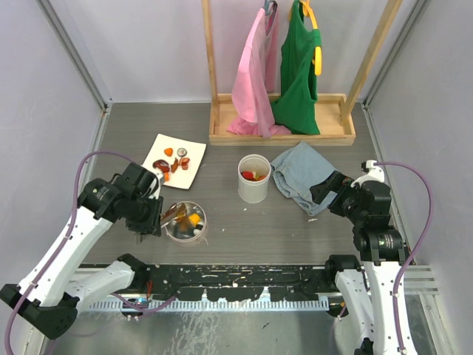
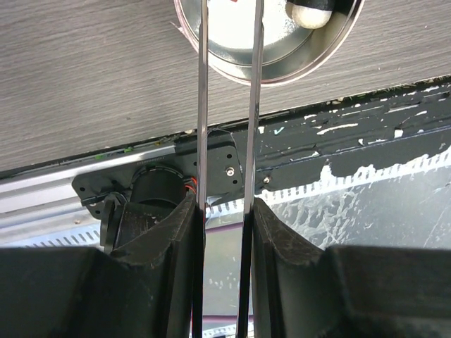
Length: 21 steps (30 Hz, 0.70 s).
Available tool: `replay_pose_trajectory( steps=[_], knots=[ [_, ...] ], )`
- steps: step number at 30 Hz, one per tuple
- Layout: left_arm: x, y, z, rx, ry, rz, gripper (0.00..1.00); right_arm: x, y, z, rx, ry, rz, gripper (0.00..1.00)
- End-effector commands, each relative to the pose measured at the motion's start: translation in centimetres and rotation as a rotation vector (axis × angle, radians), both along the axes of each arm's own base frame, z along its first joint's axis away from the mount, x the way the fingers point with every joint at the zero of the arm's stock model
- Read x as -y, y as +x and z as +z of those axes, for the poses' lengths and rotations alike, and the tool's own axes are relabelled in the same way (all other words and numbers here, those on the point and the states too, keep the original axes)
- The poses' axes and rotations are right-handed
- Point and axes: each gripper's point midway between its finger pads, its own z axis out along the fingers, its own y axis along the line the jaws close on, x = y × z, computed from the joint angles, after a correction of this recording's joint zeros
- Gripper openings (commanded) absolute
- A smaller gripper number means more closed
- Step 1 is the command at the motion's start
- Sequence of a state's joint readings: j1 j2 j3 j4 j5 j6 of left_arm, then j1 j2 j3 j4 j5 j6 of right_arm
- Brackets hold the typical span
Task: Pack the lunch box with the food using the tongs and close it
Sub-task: Place the fake food in the packing box.
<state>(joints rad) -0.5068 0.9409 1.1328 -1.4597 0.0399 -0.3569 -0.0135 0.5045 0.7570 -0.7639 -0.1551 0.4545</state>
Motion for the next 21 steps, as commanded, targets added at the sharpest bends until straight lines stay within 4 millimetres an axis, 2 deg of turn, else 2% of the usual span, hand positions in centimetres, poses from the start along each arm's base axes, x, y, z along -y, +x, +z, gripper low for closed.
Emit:
replay_pose_trajectory(
  steps=[1,8,21],
  knots=[
    [0.74,1.17,0.42,0.069,-0.009,0.008,0.31,-0.21,0.93,1.55,0.069,-0.004,0.016,1.0],
    [0.35,1.34,0.06,0.081,0.042,0.009,0.35,-0.26,0.86,1.55,0.071,-0.003,0.019,1.0],
    [0.5,1.26,1.0,0.106,0.019,0.007,0.39,-0.36,0.82,1.59,0.073,-0.002,0.025,1.0]
  ],
)
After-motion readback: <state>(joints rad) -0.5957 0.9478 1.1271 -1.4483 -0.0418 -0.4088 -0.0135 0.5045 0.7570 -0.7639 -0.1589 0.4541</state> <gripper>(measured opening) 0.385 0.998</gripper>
